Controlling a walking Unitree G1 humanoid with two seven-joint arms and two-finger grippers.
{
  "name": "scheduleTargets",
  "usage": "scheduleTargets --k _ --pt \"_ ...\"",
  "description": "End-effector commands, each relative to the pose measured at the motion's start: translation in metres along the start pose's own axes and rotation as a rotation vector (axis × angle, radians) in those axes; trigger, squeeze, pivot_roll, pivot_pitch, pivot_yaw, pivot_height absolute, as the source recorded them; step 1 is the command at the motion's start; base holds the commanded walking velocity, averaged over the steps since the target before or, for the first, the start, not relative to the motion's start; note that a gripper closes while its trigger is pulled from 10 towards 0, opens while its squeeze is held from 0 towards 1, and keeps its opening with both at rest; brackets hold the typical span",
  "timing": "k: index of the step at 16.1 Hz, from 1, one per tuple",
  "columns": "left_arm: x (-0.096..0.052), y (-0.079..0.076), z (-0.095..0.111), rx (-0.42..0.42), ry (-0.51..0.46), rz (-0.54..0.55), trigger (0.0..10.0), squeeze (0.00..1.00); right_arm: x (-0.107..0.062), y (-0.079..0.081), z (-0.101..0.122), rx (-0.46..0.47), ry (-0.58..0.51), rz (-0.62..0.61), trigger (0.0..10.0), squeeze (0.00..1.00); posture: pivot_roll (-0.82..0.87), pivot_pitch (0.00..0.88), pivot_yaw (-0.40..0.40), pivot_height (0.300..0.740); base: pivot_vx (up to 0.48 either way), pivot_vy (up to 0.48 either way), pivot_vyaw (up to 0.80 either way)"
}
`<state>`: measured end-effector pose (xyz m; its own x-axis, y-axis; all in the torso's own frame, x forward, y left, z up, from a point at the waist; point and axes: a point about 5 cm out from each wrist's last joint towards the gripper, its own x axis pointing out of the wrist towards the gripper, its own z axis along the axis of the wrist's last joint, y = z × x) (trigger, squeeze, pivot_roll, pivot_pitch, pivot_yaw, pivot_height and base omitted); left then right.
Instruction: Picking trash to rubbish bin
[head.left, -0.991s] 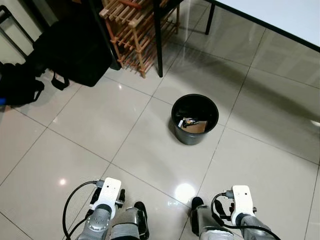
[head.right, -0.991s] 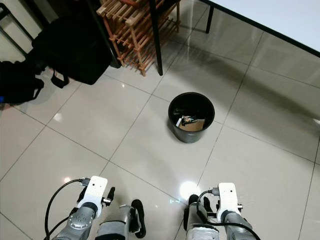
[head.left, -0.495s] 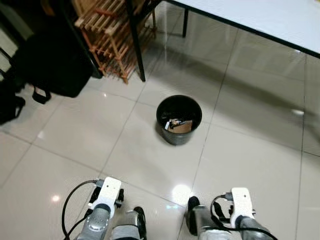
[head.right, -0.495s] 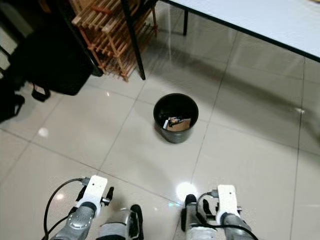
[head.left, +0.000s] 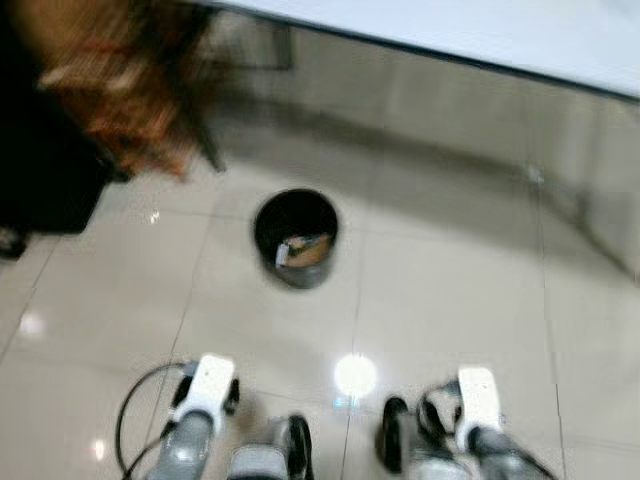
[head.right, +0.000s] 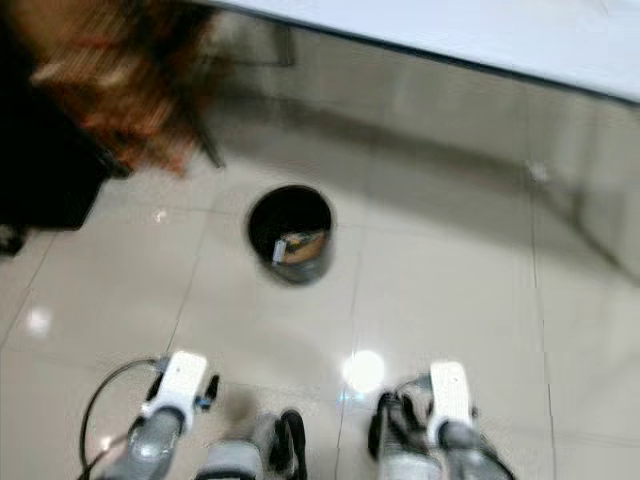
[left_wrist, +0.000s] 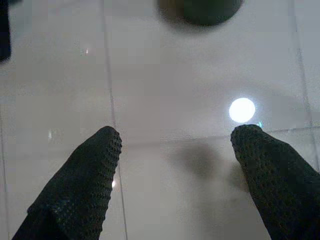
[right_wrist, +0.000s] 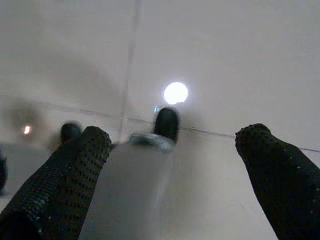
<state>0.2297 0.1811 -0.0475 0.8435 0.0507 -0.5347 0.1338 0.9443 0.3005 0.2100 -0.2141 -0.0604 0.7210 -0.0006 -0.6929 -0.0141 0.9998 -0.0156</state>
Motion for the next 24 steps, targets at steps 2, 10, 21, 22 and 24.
scheduleTargets --k 2,10,21,22,24 --pt "-0.0076 0.0005 -0.0186 0.006 0.065 0.003 10.0 0.0 -0.0039 0.0023 -0.0159 0.012 0.051 0.003 10.0 0.0 0.04 0.29 0.104 0.74 0.0 0.0 -0.8" --pt "-0.0072 0.0009 -0.0179 0.002 0.063 0.004 10.0 0.0 -0.0039 0.0027 -0.0164 0.016 0.055 0.004 10.0 0.0 0.04 0.304 0.103 0.74 0.0 0.0 -0.5" --pt "-0.0071 0.0001 -0.0178 0.014 0.066 0.009 10.0 0.0 -0.0037 0.0024 -0.0151 0.014 0.05 0.006 10.0 0.0 0.04 0.311 0.1 0.74 0.0 -0.087 -0.8" --pt "-0.0072 0.0003 -0.0181 0.015 0.067 0.01 10.0 0.0 -0.0036 0.0024 -0.015 0.014 0.049 0.006 10.0 0.0 0.04 0.311 0.1 0.74 0.0 0.0 -0.8" --pt "-0.0072 0.0005 -0.0182 0.015 0.067 0.011 10.0 0.0 -0.0036 0.0025 -0.0148 0.015 0.049 0.007 10.0 0.0 0.05 0.31 0.1 0.74 0.0 0.0 -0.8"
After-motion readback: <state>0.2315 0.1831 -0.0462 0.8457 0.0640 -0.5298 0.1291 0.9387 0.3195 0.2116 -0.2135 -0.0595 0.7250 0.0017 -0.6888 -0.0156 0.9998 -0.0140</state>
